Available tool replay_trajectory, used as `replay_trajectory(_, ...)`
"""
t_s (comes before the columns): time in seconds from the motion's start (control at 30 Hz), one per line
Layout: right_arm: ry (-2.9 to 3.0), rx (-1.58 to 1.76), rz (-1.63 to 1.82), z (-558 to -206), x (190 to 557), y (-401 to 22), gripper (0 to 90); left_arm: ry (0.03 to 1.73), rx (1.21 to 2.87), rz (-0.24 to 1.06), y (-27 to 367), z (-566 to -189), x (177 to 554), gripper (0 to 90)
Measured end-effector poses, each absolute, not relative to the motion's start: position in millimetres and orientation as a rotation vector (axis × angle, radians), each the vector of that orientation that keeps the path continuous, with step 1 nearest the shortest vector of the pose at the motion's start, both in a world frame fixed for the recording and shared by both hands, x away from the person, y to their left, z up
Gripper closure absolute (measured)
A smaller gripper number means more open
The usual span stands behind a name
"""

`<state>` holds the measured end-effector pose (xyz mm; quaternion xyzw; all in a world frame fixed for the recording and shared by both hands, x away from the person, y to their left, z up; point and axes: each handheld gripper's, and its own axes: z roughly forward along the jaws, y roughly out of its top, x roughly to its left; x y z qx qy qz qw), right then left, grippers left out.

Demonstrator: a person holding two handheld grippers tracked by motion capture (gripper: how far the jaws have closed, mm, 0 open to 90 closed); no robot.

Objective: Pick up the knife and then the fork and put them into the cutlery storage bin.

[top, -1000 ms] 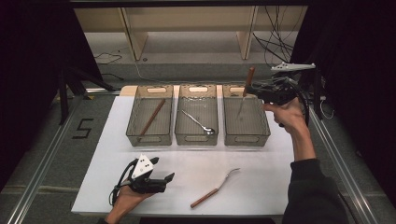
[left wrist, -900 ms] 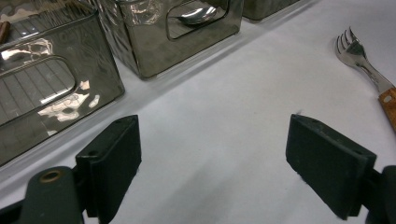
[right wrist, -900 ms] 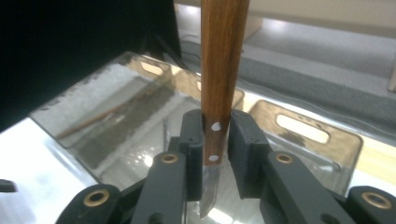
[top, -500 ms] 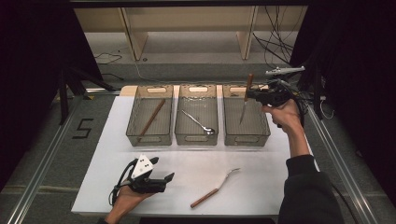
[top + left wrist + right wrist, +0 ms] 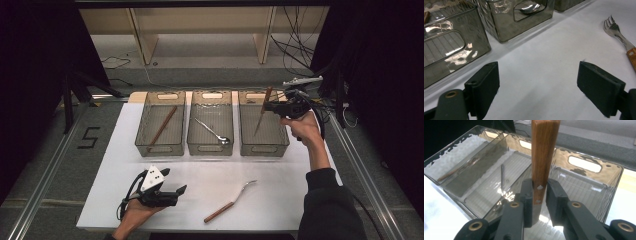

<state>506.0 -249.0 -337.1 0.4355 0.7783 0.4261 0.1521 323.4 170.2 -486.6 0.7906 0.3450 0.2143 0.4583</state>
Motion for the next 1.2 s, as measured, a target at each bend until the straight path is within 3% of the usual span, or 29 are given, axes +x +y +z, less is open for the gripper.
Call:
replay_trajectory(0.6,2.284,1.286,1.242,-356,504,-254,76.6,0.85,1.948,0.524,169,-487,323,18.2)
replay_trajectory(1.2,2.209,1.524,1.22,-369,532,-251,76.3,0.849,1.948,0.525,170,-487,323,18.1)
